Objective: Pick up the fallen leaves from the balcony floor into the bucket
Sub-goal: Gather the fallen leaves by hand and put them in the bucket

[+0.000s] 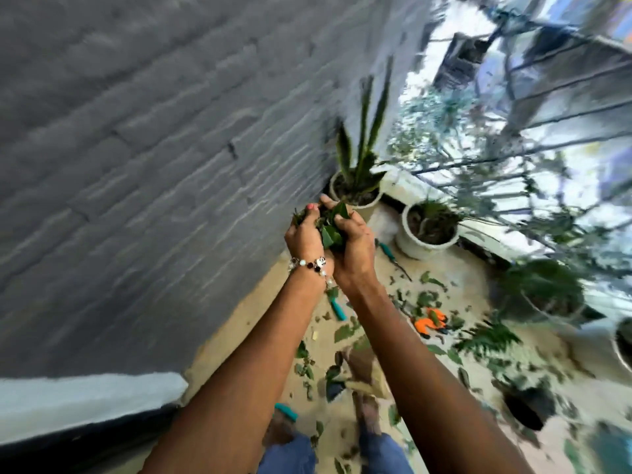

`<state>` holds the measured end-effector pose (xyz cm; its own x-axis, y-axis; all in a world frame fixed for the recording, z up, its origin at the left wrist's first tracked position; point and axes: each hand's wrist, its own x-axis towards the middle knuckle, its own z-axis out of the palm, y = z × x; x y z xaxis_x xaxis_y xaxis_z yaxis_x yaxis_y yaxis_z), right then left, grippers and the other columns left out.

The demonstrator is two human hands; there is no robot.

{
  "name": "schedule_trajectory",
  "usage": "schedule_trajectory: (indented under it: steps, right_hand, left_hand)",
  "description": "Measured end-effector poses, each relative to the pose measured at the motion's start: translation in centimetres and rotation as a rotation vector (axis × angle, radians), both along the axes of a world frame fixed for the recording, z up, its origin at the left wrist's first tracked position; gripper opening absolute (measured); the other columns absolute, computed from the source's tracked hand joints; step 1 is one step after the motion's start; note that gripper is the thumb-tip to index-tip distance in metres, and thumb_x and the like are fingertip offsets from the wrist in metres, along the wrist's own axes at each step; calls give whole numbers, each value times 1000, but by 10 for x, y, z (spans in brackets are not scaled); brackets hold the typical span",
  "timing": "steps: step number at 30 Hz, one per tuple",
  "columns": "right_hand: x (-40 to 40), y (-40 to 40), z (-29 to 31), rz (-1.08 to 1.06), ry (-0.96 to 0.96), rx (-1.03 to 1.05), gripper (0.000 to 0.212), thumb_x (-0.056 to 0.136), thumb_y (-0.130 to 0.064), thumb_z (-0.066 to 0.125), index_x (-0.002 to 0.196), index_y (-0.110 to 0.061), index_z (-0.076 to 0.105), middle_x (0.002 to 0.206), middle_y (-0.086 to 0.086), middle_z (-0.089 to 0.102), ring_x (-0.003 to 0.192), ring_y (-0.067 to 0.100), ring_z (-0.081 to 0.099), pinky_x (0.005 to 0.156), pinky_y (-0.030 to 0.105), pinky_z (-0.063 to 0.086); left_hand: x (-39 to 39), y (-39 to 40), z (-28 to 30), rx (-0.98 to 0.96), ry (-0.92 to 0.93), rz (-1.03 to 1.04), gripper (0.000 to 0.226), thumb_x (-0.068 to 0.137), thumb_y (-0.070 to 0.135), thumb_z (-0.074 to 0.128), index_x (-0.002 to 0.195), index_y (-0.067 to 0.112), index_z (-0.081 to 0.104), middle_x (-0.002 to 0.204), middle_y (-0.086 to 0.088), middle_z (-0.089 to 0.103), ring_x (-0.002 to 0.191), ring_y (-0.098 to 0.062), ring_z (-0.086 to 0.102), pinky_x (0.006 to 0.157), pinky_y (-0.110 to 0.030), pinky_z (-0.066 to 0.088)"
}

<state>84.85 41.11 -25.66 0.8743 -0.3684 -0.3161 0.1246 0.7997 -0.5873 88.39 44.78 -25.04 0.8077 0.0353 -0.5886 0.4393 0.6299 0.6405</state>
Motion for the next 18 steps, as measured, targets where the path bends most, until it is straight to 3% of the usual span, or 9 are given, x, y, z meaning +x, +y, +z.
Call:
schedule_trajectory:
  steps: [3,6,9,10,13,14,16,18]
  right_hand:
    - [-37,-68,41,-145,-41,0,38,90,7,33,119,7,58,117,24,65,103,31,65,90,36,54]
    - [-88,-143,68,-329,-69,-20,36,89,11,33,106,1,63,95,11,73,90,24,70,80,32,56]
    - [-144,-222,81,-541,-64,-11,33,88,13,36,101,-5,60,100,16,69,96,30,65,85,39,55]
    - [-165,-249,82,-604,-72,-12,33,88,14,36,99,-8,58,101,17,67,97,32,64,85,40,56]
    - [-236,-325,84,-776,-17,-73,33,89,14,37,97,-9,58,90,10,72,84,24,69,73,32,58]
    - [-263,-350,82,-837,17,-93,32,89,13,38,99,-8,60,88,7,73,82,22,69,71,31,57]
    - [-319,-393,82,-954,77,-112,31,90,12,41,106,-5,61,89,8,72,87,26,67,76,33,56]
    - [-363,-423,83,-1021,98,-90,29,92,10,42,113,-1,58,97,13,69,93,29,64,83,37,55]
  left_hand:
    - [-31,-70,42,-21,-15,-115,11,90,4,62,84,-3,67,83,-18,70,81,-34,66,86,-53,54]
    - [-78,-155,68,-16,-10,-242,24,90,5,63,108,-10,62,97,-22,69,83,-33,65,75,-44,58]
    - [-132,-243,82,-60,-23,-438,12,93,7,59,84,0,62,62,-7,69,55,-22,65,48,-27,55]
    - [-151,-271,84,-52,0,-517,13,94,9,59,83,3,62,61,-6,68,51,-19,64,43,-25,53]
    - [-220,-351,80,-24,6,-700,15,93,13,61,101,1,58,86,-16,64,59,-21,64,40,-22,49]
    - [-248,-378,77,-17,3,-781,13,94,11,60,97,-1,55,85,-17,59,55,-18,63,38,-20,47]
    - [-306,-422,78,-12,19,-980,14,95,9,57,85,1,54,79,-17,56,53,-11,62,37,-17,45]
    - [-345,-457,76,-79,64,-1035,11,93,13,60,95,2,59,89,-17,63,71,-22,66,46,-23,52]
